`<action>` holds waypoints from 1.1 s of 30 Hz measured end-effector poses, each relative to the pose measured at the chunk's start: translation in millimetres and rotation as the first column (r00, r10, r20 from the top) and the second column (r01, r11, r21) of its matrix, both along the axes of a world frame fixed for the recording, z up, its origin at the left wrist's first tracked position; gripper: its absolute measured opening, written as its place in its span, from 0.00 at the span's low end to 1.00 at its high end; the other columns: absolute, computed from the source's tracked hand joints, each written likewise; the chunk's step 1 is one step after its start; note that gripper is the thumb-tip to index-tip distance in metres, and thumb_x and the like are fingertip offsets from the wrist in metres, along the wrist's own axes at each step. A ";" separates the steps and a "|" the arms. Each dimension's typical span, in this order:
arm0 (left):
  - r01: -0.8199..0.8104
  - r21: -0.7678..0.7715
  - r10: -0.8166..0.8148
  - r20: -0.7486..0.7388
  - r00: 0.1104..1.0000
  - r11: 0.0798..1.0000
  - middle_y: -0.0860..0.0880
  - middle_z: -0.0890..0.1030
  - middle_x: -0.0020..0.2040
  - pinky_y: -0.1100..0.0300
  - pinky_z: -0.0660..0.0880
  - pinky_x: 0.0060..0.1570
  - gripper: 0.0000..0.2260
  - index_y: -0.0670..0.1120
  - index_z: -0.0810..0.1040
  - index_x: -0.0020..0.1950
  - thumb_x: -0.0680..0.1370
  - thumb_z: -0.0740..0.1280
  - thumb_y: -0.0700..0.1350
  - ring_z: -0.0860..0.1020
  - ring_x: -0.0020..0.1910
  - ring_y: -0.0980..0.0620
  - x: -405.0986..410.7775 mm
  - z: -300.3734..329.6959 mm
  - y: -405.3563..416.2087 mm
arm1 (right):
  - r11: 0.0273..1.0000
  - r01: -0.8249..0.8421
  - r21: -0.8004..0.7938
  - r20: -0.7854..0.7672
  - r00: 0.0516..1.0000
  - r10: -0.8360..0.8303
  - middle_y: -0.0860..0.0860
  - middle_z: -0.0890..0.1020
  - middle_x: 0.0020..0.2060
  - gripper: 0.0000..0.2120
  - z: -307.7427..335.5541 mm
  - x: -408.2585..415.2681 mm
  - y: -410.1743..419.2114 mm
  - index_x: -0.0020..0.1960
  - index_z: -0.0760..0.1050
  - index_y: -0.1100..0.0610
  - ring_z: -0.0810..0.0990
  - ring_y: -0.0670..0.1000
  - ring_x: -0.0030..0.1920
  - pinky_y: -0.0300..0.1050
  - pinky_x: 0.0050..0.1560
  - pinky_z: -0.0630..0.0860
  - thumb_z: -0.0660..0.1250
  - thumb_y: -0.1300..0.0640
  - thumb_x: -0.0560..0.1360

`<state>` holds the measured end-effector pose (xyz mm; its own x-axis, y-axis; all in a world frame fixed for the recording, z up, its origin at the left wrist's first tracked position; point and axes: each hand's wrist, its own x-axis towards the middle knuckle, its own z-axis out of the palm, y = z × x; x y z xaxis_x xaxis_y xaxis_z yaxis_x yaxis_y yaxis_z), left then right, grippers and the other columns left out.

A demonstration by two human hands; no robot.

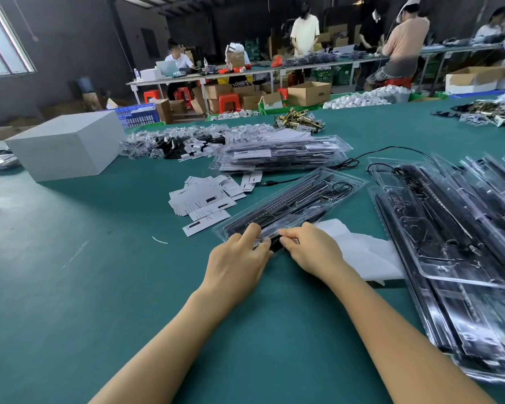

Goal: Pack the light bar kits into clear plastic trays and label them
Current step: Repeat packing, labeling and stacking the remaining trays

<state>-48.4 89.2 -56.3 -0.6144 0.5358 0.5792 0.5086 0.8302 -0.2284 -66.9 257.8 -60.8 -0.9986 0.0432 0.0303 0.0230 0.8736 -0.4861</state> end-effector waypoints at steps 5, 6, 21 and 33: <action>0.006 -0.027 -0.005 0.016 1.000 1.000 0.48 0.80 0.46 0.61 0.68 0.19 0.06 0.47 0.82 0.42 0.73 0.72 0.49 0.76 0.32 0.48 -3.0 -2.0 -2.7 | 0.919 0.199 -0.341 0.031 0.979 -0.201 0.41 0.83 0.53 0.10 1.2 1.1 -4.6 0.54 0.82 0.41 0.80 0.47 0.53 0.39 0.42 0.68 0.69 0.46 0.73; 0.012 -0.035 -0.012 0.011 1.000 0.999 0.49 0.80 0.47 0.61 0.68 0.20 0.06 0.48 0.82 0.43 0.74 0.71 0.49 0.76 0.33 0.49 -3.8 -3.2 -3.7 | 0.889 0.231 -0.397 0.029 0.971 -0.239 0.42 0.84 0.51 0.09 0.7 1.5 -5.8 0.51 0.83 0.42 0.80 0.47 0.51 0.39 0.42 0.69 0.71 0.47 0.71; 0.071 0.021 -0.071 0.011 0.997 0.997 0.55 0.81 0.54 0.63 0.73 0.31 0.04 0.52 0.84 0.46 0.75 0.70 0.50 0.78 0.37 0.50 -4.5 -10.0 -10.7 | 0.775 0.351 -0.525 -0.179 0.845 -0.504 0.51 0.85 0.42 0.05 -8.4 8.3 -16.4 0.47 0.84 0.56 0.80 0.51 0.43 0.39 0.41 0.69 0.71 0.57 0.73; 0.069 0.062 -0.075 0.092 0.993 0.996 0.56 0.80 0.57 0.61 0.73 0.33 0.12 0.53 0.83 0.49 0.79 0.59 0.52 0.77 0.41 0.49 -0.8 -9.4 -11.5 | 0.777 0.405 -0.482 -0.169 0.827 -0.536 0.55 0.79 0.48 0.08 -8.3 5.7 -15.8 0.46 0.80 0.58 0.74 0.53 0.41 0.41 0.39 0.65 0.71 0.54 0.74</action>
